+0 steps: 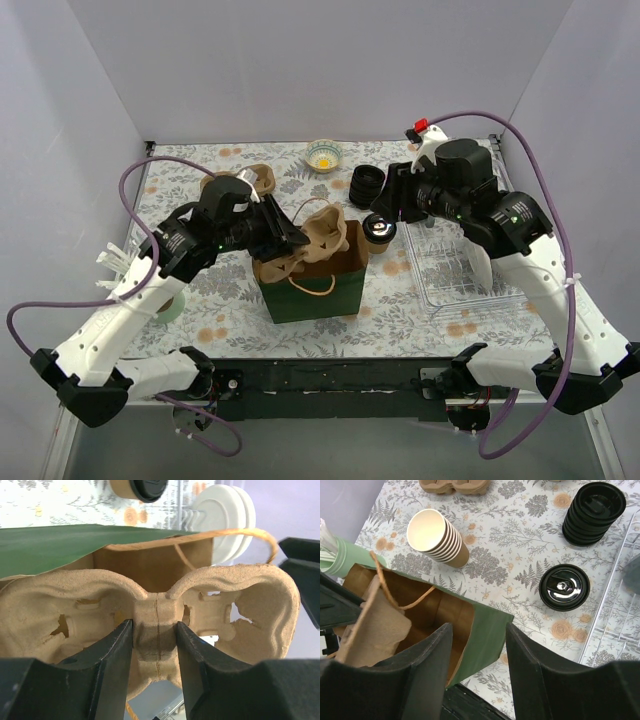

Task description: Pack the takeout coffee

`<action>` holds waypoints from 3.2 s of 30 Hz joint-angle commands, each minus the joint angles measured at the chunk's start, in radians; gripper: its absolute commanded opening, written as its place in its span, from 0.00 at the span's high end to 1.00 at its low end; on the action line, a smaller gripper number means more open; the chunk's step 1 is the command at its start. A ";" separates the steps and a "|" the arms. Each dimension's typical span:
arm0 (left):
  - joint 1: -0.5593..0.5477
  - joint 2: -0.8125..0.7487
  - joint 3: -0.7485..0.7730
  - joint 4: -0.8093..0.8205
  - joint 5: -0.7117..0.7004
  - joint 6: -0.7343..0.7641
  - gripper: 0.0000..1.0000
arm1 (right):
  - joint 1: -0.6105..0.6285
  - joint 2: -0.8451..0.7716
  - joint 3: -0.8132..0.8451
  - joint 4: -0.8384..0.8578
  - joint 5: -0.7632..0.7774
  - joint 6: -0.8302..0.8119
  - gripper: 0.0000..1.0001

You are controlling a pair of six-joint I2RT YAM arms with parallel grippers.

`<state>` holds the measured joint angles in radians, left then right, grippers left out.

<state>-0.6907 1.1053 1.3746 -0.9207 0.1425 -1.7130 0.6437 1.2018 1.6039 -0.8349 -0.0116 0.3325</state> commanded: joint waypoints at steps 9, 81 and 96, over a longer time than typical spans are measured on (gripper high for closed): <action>-0.046 0.082 0.083 -0.076 -0.127 0.044 0.73 | 0.005 -0.047 -0.047 0.060 -0.036 0.023 0.45; -0.193 0.251 0.221 -0.283 -0.442 0.016 0.76 | 0.105 -0.079 -0.334 0.189 -0.076 0.208 0.99; -0.198 0.326 0.279 -0.392 -0.495 -0.020 0.77 | 0.137 -0.070 -0.320 0.218 -0.093 0.226 0.99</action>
<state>-0.8814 1.4181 1.6222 -1.2568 -0.2977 -1.7126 0.7635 1.1244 1.2602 -0.6476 -0.1055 0.5476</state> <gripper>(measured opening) 0.369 0.024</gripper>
